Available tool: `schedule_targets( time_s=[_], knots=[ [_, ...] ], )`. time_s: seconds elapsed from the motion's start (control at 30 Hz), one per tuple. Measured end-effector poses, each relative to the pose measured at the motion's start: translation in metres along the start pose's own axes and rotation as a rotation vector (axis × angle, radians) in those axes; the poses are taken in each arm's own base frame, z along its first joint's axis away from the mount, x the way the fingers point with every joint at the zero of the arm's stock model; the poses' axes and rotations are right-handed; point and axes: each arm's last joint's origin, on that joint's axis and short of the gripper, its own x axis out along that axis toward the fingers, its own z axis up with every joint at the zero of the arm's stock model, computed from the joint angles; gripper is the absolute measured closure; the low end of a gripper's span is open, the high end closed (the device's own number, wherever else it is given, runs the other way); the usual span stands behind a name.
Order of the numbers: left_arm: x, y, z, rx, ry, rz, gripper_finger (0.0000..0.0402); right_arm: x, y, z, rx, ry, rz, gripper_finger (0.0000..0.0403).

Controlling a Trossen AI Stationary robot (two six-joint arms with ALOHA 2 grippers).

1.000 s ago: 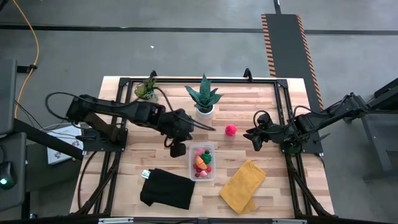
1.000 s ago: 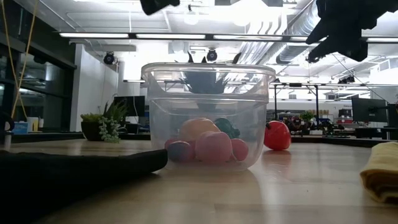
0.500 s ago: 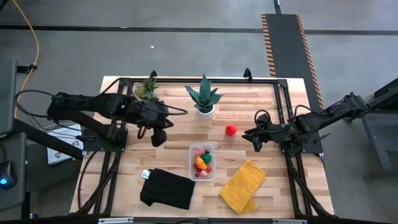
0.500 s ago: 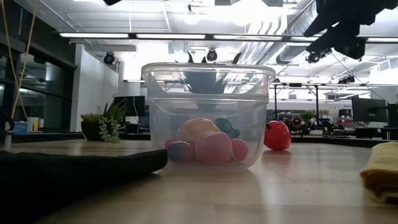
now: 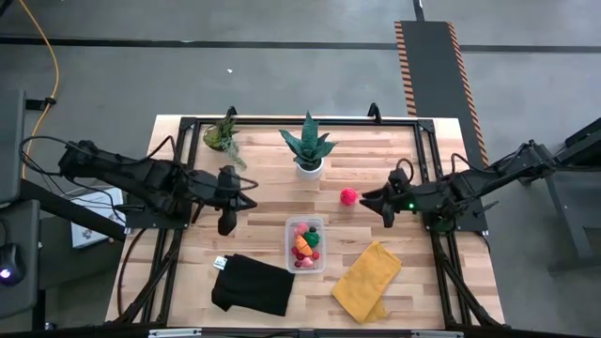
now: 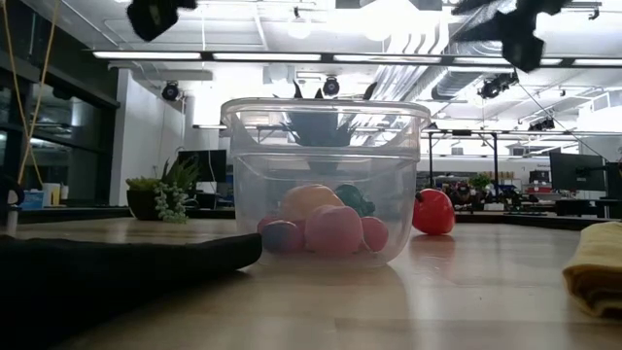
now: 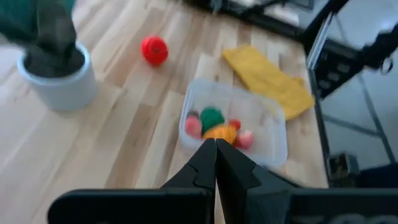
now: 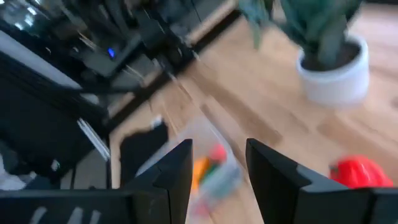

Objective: Pick and placing Produce into tupperware
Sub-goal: Put the apple into the transparent container

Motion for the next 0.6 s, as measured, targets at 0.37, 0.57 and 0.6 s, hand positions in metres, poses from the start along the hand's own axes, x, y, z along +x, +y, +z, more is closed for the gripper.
schedule_targets(
  time_s=[0.37, 0.57, 0.6],
  knots=[
    [0.009, 0.013, -0.036, -0.036, -0.046, -0.041, 0.0402, 0.0, 0.008, 0.053, -0.056, -0.398, 0.08, 0.0261],
    [0.003, 0.024, -0.055, -0.085, -0.105, -0.086, 0.0402, -0.007, 0.017, 0.087, -0.192, -0.3, -0.071, 0.0261],
    [0.003, 0.025, -0.056, -0.093, -0.11, -0.09, 0.0402, -0.009, 0.018, 0.094, -0.205, -0.273, -0.104, 0.0261]
  ],
)
